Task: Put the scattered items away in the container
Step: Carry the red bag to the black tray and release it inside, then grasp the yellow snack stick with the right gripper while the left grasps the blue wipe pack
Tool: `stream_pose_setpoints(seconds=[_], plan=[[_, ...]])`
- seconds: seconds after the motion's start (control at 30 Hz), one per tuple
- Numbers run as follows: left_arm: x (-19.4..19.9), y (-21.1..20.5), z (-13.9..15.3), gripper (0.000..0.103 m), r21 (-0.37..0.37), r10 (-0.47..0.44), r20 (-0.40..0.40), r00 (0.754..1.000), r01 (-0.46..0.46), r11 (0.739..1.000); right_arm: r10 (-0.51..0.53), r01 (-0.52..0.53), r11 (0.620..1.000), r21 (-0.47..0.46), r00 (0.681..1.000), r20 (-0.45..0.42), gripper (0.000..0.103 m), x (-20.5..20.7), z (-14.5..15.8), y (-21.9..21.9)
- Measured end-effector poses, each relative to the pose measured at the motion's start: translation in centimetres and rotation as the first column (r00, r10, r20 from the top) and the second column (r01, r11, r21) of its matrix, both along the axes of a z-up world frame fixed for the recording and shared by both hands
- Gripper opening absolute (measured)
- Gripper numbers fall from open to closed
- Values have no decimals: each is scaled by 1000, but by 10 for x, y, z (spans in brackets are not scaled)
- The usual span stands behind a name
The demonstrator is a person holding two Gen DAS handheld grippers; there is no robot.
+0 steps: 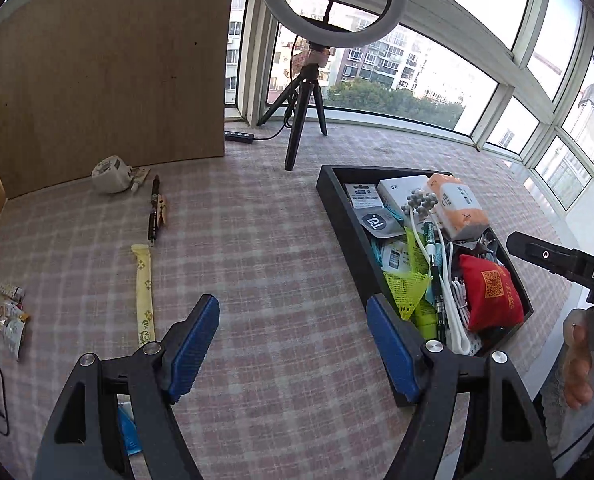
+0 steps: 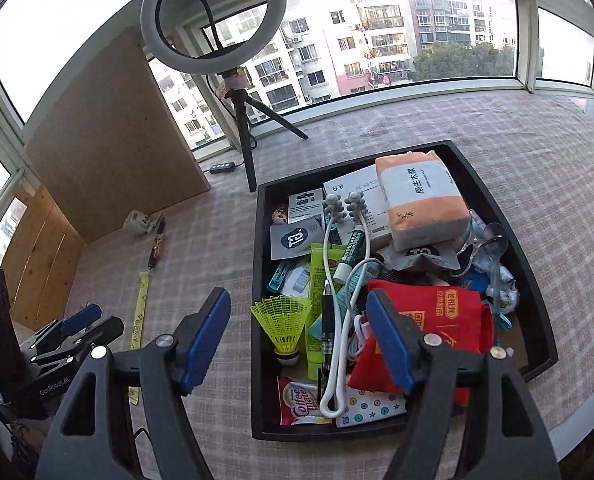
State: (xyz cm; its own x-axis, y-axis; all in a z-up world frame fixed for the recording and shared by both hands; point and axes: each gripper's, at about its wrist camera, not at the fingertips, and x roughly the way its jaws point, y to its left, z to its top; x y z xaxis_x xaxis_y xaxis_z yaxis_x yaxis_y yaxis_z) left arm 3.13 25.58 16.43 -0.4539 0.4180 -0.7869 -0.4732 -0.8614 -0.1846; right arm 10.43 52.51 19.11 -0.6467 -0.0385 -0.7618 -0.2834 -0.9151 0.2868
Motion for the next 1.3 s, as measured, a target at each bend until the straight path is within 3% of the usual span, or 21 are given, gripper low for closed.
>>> stream_pose_setpoints(seconds=[0.27,0.4,0.5,0.63,0.83,0.97,1.1,1.3], plan=[[-12,-118,-20,74,-109,23,11,1000,-21,994,143,-143,990,6,988,62,70,-34,-22,-101],[-14,-173,-40,75,-204,-30,30,999,35,978,204,-203,979,-21,973,109,70,-55,-39,-149],[-12,-200,-56,75,-222,-89,90,992,107,969,244,-242,970,-31,959,145,70,-71,-54,-184],[-1,-204,-80,75,-261,-205,133,970,233,937,287,-287,957,-33,937,201,70,-90,-73,-225],[11,-176,-110,76,-332,-380,168,909,415,847,304,-309,951,-28,910,281,70,-124,-99,-263],[13,-163,-124,76,-384,-422,179,889,458,802,279,-282,959,-40,900,336,70,-150,-116,-276],[10,-162,-131,77,-384,-422,178,889,457,802,276,-294,956,-9,886,373,70,-168,-130,-292],[1,-169,-131,80,-331,-377,192,906,422,844,260,-307,951,40,861,436,65,-187,-145,-310]])
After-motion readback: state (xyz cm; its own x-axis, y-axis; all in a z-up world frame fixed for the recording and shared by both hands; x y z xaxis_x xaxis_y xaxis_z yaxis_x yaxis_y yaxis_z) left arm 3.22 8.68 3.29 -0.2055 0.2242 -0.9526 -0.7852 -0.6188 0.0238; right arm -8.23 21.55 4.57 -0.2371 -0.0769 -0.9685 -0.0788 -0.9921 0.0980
